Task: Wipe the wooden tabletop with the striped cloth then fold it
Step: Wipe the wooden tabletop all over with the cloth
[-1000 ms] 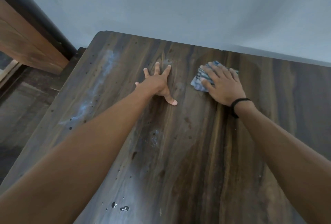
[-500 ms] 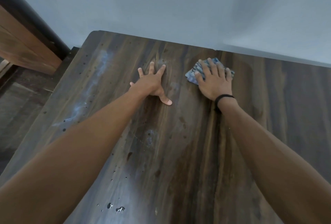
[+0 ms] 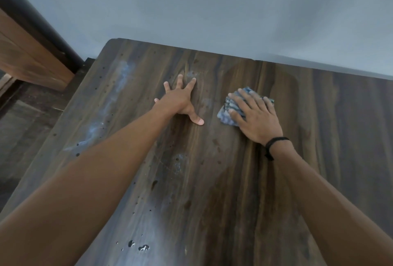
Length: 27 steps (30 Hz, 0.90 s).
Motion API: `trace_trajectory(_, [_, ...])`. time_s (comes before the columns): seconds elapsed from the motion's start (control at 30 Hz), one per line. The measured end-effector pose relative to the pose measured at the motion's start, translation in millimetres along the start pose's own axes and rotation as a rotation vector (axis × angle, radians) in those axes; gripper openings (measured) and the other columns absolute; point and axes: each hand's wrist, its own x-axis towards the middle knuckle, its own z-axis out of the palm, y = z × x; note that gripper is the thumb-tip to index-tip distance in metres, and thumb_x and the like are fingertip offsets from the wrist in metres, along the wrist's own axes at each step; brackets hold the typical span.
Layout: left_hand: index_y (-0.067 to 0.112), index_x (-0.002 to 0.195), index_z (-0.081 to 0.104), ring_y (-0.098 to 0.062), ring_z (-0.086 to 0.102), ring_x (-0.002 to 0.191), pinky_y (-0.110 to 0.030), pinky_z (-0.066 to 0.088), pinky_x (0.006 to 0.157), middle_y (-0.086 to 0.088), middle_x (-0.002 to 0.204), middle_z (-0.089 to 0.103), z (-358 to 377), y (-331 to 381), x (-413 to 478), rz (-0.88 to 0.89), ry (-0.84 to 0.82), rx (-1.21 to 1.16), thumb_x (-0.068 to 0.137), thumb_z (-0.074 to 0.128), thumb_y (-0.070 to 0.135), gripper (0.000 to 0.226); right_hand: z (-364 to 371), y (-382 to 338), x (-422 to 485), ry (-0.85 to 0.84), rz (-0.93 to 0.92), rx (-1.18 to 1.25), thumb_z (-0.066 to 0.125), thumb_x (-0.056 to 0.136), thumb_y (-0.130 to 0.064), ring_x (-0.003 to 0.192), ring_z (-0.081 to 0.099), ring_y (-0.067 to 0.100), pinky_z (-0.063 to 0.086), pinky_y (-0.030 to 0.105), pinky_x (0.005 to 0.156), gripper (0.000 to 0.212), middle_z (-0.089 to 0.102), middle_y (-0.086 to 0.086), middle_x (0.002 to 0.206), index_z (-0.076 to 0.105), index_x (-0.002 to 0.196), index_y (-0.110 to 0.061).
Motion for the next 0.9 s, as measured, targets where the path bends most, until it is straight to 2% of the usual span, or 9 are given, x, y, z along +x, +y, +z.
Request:
trace_trajectory(0.07, [0.046, 0.151, -0.020, -0.042, -0.031, 0.143, -0.074, 0.011, 0.112, 0.007, 0.158, -0.036, -2.0, 0.2, 0.2, 0.000, 0.000, -0.008, 0.049, 0.093, 0.052, 0.153, -4.5, -0.1, 19.7, 0.049, 0.156, 0.053, 0.025, 0.105, -0.055, 0.155, 0.010, 0.019, 0.000, 0.045, 0.125, 0.055, 0.017, -0.008, 0.168, 0.020, 0.158, -0.041])
trace_trajectory(0.13, [0.045, 0.151, -0.020, -0.043, -0.031, 0.143, -0.074, 0.011, 0.112, 0.006, 0.158, -0.036, -1.8, -0.5, -0.3, 0.003, 0.003, -0.003, 0.050, 0.093, 0.052, 0.152, -2.5, -14.2, 28.3, 0.075, 0.216, 0.055, 0.026, 0.106, -0.053, 0.155, 0.011, 0.022, 0.000, 0.048, 0.125, 0.055, 0.017, -0.005, 0.168, 0.020, 0.159, -0.039])
trace_trajectory(0.27, [0.043, 0.152, -0.020, -0.045, -0.028, 0.143, -0.073, 0.013, 0.113, 0.004, 0.159, -0.035, -1.8, -0.5, -2.5, 0.028, -0.006, 0.057, 0.050, 0.090, 0.058, 0.152, 6.8, -18.7, -8.6, 0.055, 0.032, -0.002, 0.023, 0.106, -0.055, 0.155, 0.012, 0.021, 0.003, 0.047, 0.125, 0.056, 0.018, -0.005, 0.168, 0.019, 0.159, -0.039])
trace_trajectory(0.43, [0.037, 0.153, -0.022, -0.051, -0.022, 0.143, -0.067, 0.011, 0.117, -0.003, 0.160, -0.034, -11.4, 0.6, -6.0, 0.041, -0.026, 0.149, 0.058, 0.089, 0.056, 0.147, -0.8, -23.6, 37.0, 0.020, 0.175, 0.055, 0.024, 0.105, -0.054, 0.155, 0.008, 0.022, -0.002, 0.048, 0.124, 0.056, 0.013, -0.005, 0.169, 0.017, 0.159, -0.040])
trace_trajectory(0.6, [0.036, 0.152, -0.023, -0.052, -0.021, 0.143, -0.064, 0.010, 0.118, -0.004, 0.158, -0.036, -11.0, -0.6, -5.1, 0.040, -0.037, 0.179, 0.060, 0.089, 0.053, 0.147, 2.9, -23.4, -0.9, -0.005, -0.028, -0.008, 0.025, 0.106, -0.054, 0.155, 0.009, 0.018, 0.000, 0.045, 0.124, 0.056, 0.015, -0.008, 0.168, 0.016, 0.159, -0.042])
trace_trajectory(0.77, [0.035, 0.150, -0.029, -0.053, -0.024, 0.141, -0.063, 0.005, 0.119, -0.006, 0.155, -0.041, -12.3, -0.2, -1.0, 0.030, -0.060, 0.207, 0.060, 0.088, 0.056, 0.149, -1.6, -23.6, 24.9, 0.041, 0.196, 0.064, 0.025, 0.106, -0.053, 0.155, 0.007, 0.021, -0.003, 0.047, 0.124, 0.055, 0.013, -0.006, 0.169, 0.018, 0.159, -0.040])
trace_trajectory(0.9, [0.034, 0.150, -0.029, -0.052, -0.022, 0.143, -0.065, 0.008, 0.118, -0.007, 0.156, -0.039, -8.7, 2.1, -0.5, 0.026, -0.046, 0.213, 0.056, 0.090, 0.056, 0.153, 9.8, -34.9, -1.9, 0.012, -0.005, -0.015, 0.026, 0.105, -0.054, 0.155, 0.008, 0.020, -0.001, 0.046, 0.124, 0.056, 0.013, -0.007, 0.169, 0.015, 0.159, -0.041])
